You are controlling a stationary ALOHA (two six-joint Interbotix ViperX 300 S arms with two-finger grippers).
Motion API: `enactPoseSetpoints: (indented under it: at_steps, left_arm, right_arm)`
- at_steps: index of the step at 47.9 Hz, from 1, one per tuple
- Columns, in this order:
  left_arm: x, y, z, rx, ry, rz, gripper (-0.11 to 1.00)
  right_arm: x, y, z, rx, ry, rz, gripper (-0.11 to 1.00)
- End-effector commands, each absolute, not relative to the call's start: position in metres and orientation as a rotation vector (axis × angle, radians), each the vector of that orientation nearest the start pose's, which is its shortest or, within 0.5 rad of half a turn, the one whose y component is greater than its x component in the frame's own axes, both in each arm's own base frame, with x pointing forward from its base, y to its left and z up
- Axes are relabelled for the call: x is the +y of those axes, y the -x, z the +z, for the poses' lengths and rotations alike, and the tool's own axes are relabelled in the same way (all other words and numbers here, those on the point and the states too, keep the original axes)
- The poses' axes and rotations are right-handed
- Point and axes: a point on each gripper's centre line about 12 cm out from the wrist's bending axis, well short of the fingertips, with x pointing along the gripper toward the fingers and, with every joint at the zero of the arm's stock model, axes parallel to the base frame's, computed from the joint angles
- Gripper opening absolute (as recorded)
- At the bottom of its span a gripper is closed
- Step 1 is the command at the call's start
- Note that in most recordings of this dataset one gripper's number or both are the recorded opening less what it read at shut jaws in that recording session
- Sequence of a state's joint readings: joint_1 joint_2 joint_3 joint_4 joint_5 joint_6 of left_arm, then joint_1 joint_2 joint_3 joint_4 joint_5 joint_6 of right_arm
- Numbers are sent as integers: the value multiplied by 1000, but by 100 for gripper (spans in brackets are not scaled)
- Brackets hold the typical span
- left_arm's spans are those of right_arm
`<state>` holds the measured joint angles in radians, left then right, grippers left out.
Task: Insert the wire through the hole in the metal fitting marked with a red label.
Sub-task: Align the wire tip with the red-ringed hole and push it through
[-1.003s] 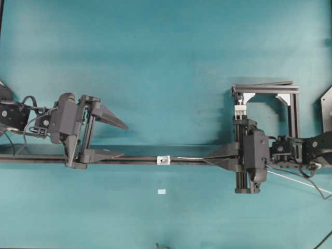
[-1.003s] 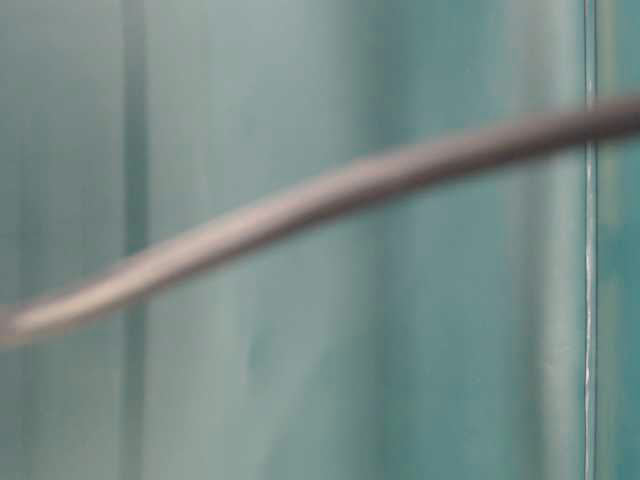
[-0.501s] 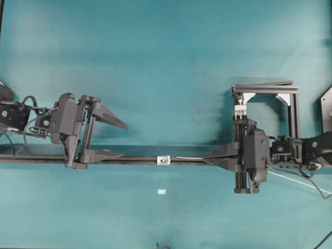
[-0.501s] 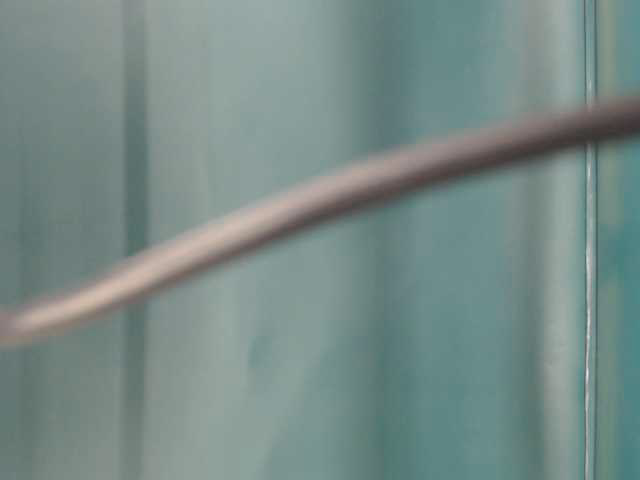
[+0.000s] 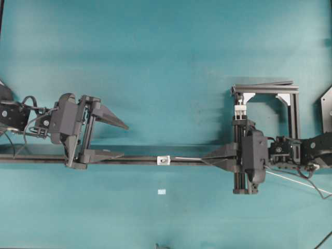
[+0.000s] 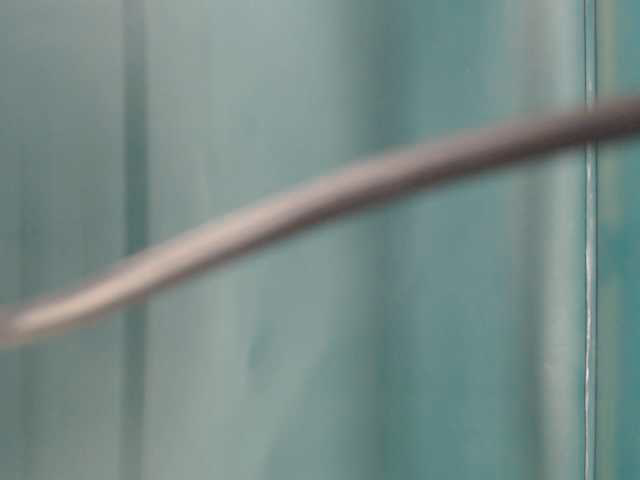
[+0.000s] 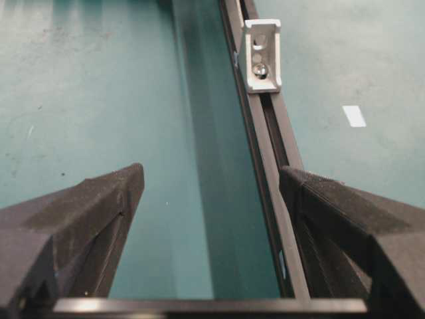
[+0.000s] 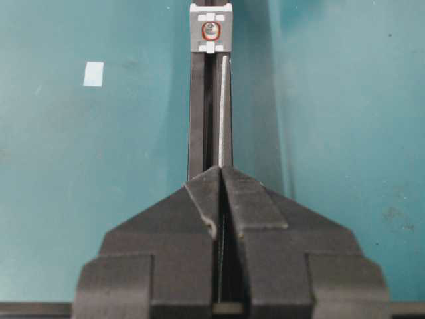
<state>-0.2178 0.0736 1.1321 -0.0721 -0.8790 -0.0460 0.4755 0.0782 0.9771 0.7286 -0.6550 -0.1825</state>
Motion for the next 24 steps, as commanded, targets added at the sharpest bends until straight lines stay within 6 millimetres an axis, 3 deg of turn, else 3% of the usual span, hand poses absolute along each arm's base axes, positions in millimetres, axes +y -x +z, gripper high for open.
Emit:
enactPoseSetpoints:
  at_steps: [1, 24]
  left_arm:
    - [-61, -297, 110, 307, 48, -154, 73]
    - [-61, -298, 111, 304, 48, -154, 73]
  right_arm:
    - [109, -315, 113, 449, -197, -40, -1]
    - [109, -315, 110, 447, -188, -43, -1]
